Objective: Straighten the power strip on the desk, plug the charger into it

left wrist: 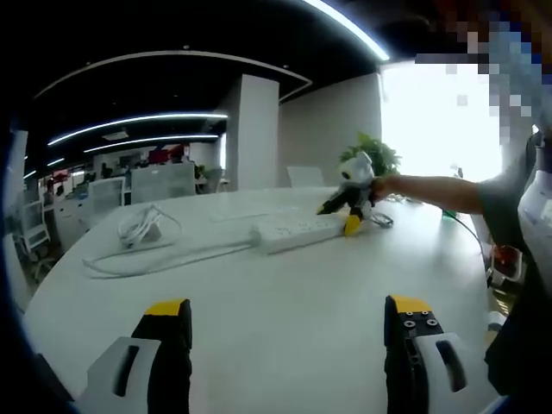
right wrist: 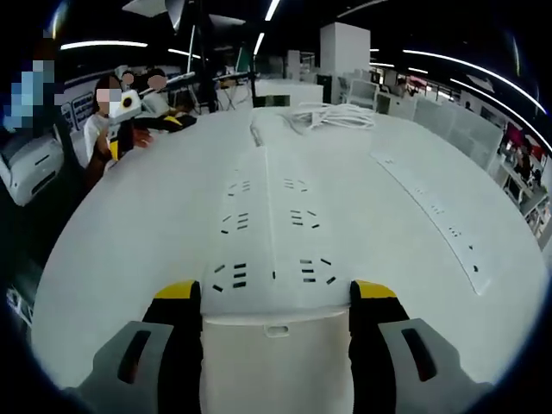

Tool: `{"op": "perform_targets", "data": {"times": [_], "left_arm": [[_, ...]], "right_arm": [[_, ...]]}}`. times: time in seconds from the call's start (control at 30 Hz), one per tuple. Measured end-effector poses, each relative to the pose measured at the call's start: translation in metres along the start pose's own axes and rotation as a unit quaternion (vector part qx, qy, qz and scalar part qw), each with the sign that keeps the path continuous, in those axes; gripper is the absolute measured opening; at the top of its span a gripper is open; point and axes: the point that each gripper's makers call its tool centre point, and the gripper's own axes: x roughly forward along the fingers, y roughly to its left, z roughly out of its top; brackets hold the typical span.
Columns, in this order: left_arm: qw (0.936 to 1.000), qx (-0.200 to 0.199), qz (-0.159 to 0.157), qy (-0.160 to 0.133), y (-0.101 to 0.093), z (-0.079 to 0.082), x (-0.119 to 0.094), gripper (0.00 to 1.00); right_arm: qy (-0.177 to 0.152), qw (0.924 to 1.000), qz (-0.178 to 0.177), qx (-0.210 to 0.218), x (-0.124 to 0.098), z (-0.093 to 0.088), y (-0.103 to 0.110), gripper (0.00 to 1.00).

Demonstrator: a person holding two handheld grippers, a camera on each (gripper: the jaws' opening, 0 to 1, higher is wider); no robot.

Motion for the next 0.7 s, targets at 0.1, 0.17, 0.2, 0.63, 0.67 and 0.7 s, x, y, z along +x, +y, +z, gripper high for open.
{"op": "perform_targets", "data": {"times": [0.1, 0.17, 0.2, 0.63, 0.67, 0.7], "left_arm": [[1.0000, 0.002, 0.000, -0.001, -0.0005, 0.0011, 0.0000, 0.95], [1.0000, 0.002, 0.000, 0.002, -0.0003, -0.0002, 0.0004, 0.95], [1.0000, 0.001, 0.000, 0.004, 0.0002, -0.0017, 0.0008, 0.95], [1.0000, 0.000, 0.008, 0.004, 0.0036, -0.0025, -0.0031, 0.95], [1.0000, 0.000, 0.008, 0.004, 0.0033, -0.0026, -0.0032, 0.95], [1.0000, -0.001, 0.007, 0.003, 0.0032, -0.0026, -0.0033, 0.95]], "right_arm": [[0.000, 1.0000, 0.007, -0.006, -0.0003, -0.0001, -0.0018, 0.68], [0.002, 0.9999, 0.011, -0.008, -0.0002, 0.0000, -0.0029, 0.68], [0.005, 0.9999, 0.012, -0.009, -0.0002, -0.0003, -0.0033, 0.68], [-0.002, 0.9998, 0.016, -0.008, -0.0013, 0.0004, -0.0034, 0.68], [-0.001, 0.9998, 0.016, -0.009, -0.0014, 0.0004, -0.0031, 0.68], [0.000, 0.9998, 0.015, -0.009, -0.0014, 0.0004, -0.0036, 0.68]]}}
